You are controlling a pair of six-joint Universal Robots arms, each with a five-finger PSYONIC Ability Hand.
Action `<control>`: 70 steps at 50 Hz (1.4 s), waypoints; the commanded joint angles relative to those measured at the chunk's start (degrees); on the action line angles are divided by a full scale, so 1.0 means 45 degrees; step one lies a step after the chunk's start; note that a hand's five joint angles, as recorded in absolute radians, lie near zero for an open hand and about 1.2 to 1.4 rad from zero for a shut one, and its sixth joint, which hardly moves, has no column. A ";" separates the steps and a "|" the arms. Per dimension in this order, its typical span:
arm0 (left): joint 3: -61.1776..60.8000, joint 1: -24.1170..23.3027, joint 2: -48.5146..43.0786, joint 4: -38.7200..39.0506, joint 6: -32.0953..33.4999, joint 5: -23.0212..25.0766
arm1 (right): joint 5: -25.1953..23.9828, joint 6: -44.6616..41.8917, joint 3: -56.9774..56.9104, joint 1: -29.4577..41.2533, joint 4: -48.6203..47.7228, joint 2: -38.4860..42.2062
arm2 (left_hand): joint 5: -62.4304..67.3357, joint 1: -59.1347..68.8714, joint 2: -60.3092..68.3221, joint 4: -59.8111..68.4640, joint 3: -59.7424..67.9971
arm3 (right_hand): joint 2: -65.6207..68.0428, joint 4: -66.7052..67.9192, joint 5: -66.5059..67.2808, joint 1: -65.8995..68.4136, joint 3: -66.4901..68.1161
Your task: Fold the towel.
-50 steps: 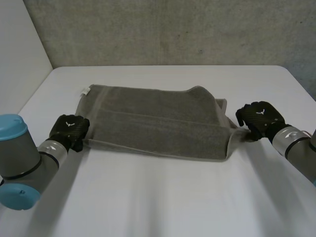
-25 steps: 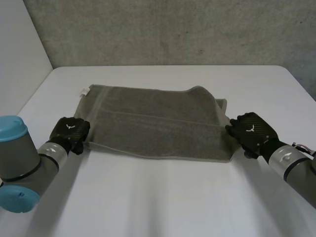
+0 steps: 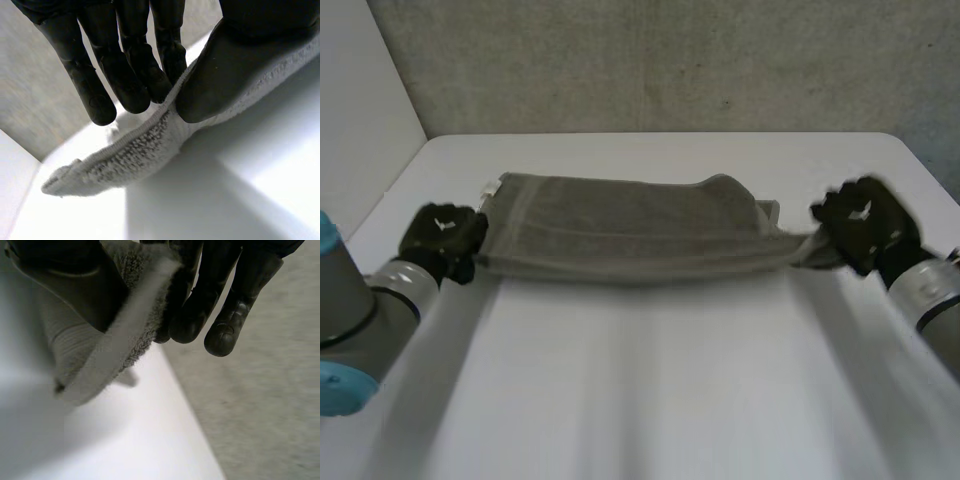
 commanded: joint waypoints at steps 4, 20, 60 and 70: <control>0.0263 0.0055 0.3691 -0.1297 -0.0158 0.0034 | -0.0061 0.4337 -0.2299 -0.0846 0.3534 -0.3226 | 0.1377 0.1767 0.0541 0.0480 0.0837 | 0.0980 0.0701 0.0816 0.0936 0.0645; 0.4111 0.0036 0.4746 -0.4129 -0.1115 -0.0142 | 0.0154 0.2833 -0.9760 -0.0612 1.0975 -0.0941 | 0.1377 0.1767 0.0541 0.0480 0.0837 | 0.0980 0.0701 0.0816 0.0936 0.0645; 0.8184 -0.0161 0.0582 -0.5126 -0.2717 -0.0690 | 0.1996 0.1154 -1.4127 0.1734 1.2694 0.3321 | 0.1377 0.1767 0.0541 0.0480 0.0837 | 0.0980 0.0701 0.0816 0.0936 0.0645; 0.2984 0.0523 0.2476 -0.3994 -0.2678 0.1613 | 0.0448 -0.0934 -0.9276 0.0659 1.2674 0.1796 | 0.1377 0.1767 0.0541 0.0480 0.0837 | 0.0980 0.0701 0.0816 0.0936 0.0645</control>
